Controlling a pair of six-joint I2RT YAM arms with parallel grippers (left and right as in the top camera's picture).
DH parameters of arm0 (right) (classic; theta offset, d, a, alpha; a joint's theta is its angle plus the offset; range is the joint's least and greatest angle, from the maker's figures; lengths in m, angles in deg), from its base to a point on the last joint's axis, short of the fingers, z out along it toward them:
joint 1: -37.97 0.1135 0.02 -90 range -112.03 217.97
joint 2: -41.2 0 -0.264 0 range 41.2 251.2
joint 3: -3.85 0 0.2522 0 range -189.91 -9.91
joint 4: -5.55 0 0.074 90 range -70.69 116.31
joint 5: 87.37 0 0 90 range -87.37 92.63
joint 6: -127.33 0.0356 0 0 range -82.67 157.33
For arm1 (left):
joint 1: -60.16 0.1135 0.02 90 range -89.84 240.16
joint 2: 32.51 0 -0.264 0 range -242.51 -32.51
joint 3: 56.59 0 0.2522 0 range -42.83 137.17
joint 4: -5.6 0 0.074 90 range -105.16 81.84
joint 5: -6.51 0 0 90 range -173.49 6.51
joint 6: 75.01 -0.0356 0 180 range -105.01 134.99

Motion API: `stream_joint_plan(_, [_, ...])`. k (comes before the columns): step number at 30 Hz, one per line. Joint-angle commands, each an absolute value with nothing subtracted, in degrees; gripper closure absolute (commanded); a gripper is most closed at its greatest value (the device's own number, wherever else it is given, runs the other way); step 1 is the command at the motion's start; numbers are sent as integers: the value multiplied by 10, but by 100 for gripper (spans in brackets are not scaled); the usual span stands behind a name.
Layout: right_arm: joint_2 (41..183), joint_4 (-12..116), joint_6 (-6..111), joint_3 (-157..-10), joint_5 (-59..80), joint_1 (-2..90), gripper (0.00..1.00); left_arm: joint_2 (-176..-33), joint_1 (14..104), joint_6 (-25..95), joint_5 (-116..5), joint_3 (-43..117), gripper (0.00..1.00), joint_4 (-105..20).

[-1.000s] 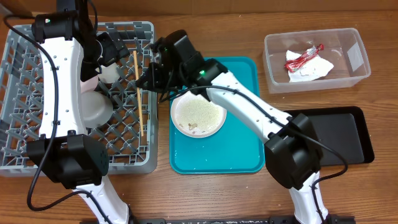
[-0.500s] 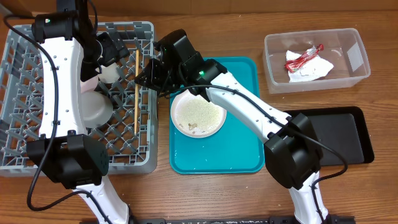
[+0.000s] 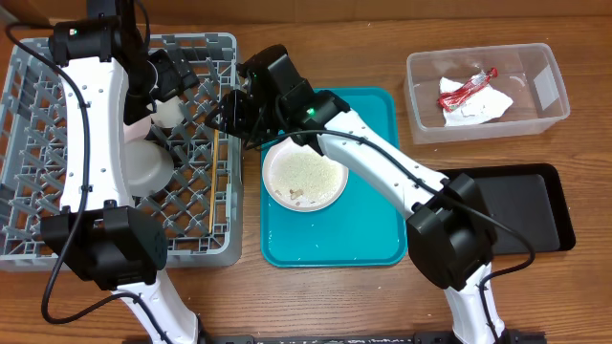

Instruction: Sort waste into correct bins and load items into the dishwasher

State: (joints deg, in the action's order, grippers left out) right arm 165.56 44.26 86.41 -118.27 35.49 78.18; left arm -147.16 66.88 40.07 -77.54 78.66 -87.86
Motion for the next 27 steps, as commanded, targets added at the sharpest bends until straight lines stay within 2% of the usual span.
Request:
stream_joint_plan(1, [1638,445,821,-1188,357,755,62,-1457,666,390,-780,792,0,-878])
stream_joint_plan(5, [1609,483,792,-1188,327,723,59,-1457,666,390,-780,792,0,-878])
stream_joint_plan(12, [1537,625,728,-1188,197,651,52,-1457,666,390,-780,792,0,-878])
stream_joint_plan(18, [1484,694,700,-1188,177,589,36,-1457,665,390,-780,792,0,-878])
stream_joint_plan(23, [1441,731,701,-1188,161,531,9,-1457,665,390,-780,792,0,-878])
stream_joint_plan(27, [1403,757,700,-1188,161,479,5,-1457,666,390,-780,792,0,-878])
